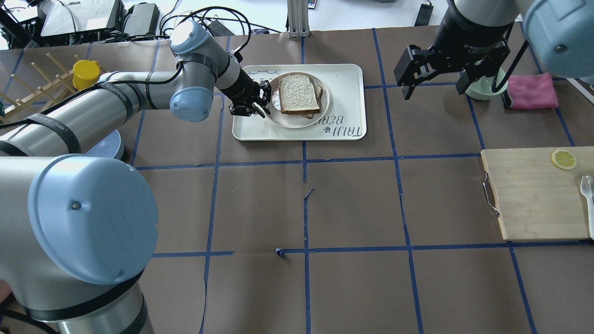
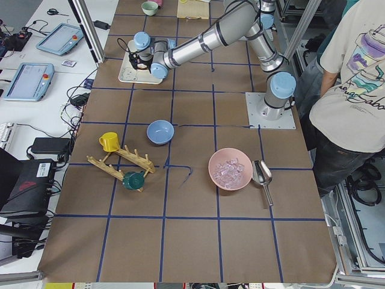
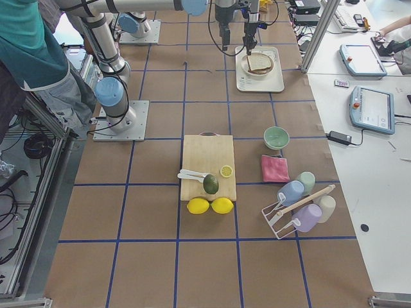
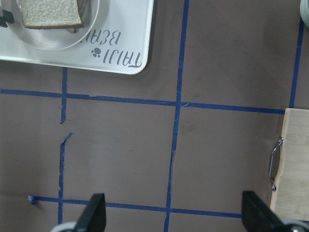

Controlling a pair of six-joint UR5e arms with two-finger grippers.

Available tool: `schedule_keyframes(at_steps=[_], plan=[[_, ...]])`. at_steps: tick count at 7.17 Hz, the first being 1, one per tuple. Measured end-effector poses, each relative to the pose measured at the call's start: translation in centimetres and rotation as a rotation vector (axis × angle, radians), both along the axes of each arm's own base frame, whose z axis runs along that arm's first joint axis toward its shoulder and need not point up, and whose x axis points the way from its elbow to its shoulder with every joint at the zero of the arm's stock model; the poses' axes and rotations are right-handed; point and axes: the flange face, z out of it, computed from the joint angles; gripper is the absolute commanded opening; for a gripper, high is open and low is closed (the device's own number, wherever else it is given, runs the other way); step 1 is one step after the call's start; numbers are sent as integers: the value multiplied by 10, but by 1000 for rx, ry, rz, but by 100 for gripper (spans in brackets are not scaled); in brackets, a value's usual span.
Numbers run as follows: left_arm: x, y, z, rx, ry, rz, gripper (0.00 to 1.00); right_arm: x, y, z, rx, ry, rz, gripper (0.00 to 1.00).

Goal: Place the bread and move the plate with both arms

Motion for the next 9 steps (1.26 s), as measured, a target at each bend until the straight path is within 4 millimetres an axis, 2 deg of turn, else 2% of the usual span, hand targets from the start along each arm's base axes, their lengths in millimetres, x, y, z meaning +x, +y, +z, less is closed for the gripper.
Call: schedule_keyframes(at_steps=[1, 2, 3, 4, 7, 9], plan=[[0, 1, 10, -12, -10, -2, 96, 0, 0, 0, 2, 0, 0, 100], [1, 5, 29, -20, -28, -4, 96, 0, 0, -1, 3, 0, 0, 100], [0, 15, 58, -17, -49, -9, 97, 0, 0, -1, 4, 0, -1, 100], [0, 33, 97, 2, -73, -18, 100, 0, 0, -1, 4, 0, -1, 100], [10, 112, 232, 30, -165, -103, 100, 0, 0, -1, 4, 0, 0, 100], [22, 176, 294, 43, -240, -194, 100, 0, 0, 1, -3, 5, 2, 100]])
